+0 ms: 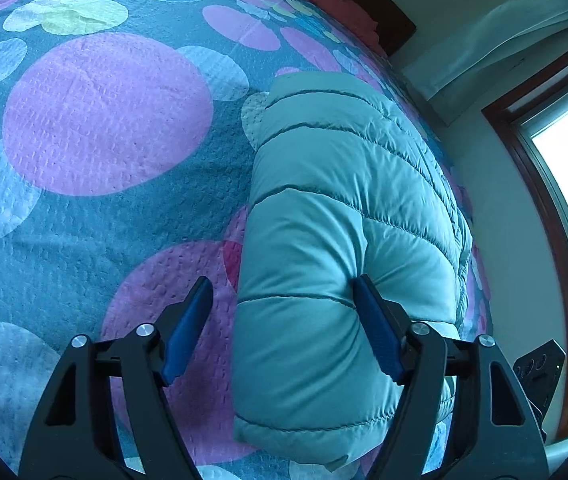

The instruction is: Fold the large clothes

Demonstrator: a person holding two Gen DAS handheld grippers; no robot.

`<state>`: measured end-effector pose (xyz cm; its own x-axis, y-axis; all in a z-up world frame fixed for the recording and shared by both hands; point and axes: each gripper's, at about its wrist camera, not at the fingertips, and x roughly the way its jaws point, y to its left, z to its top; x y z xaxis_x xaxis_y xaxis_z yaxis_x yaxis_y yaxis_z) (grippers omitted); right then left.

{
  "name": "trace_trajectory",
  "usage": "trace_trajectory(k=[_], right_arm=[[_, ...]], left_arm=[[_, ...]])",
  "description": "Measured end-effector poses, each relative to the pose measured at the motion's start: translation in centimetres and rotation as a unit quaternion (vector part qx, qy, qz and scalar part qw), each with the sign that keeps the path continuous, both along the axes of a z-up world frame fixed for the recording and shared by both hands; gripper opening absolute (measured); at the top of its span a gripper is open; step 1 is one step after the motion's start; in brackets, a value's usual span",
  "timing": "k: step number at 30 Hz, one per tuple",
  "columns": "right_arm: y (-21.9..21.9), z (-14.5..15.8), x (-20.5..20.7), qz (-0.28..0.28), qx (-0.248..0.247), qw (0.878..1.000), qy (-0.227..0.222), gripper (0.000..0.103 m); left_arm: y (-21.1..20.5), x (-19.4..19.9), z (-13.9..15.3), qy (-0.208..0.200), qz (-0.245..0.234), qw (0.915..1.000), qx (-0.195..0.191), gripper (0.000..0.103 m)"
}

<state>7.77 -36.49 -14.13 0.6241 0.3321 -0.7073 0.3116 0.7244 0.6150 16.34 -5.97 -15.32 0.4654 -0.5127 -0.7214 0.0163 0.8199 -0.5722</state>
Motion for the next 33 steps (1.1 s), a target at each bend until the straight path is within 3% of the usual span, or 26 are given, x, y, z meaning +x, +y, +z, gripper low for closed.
trace_trajectory(k=[4,25,31,33], right_arm=[[-0.1,-1.2,0.4,-0.003,0.003,1.000,0.007,0.024],[0.7,-3.9,-2.4,-0.061,0.030,0.997,-0.037,0.021],[-1.0,-3.5,-4.1,-0.075,0.067,0.994,-0.046,0.033],[-1.8,-2.1,-4.9,-0.093,0.055,0.993,-0.053,0.050]], left_arm=[[-0.6,0.1,-0.4,0.001,0.004,1.0000,0.009,0.062],[-0.7,-0.4,-0.9,0.006,0.041,0.9991,-0.007,0.064],[1.4,-0.8,-0.7,0.039,0.060,0.9958,-0.057,0.072],[2.3,-0.6,-0.3,0.049,0.076,0.9928,-0.079,0.074]])
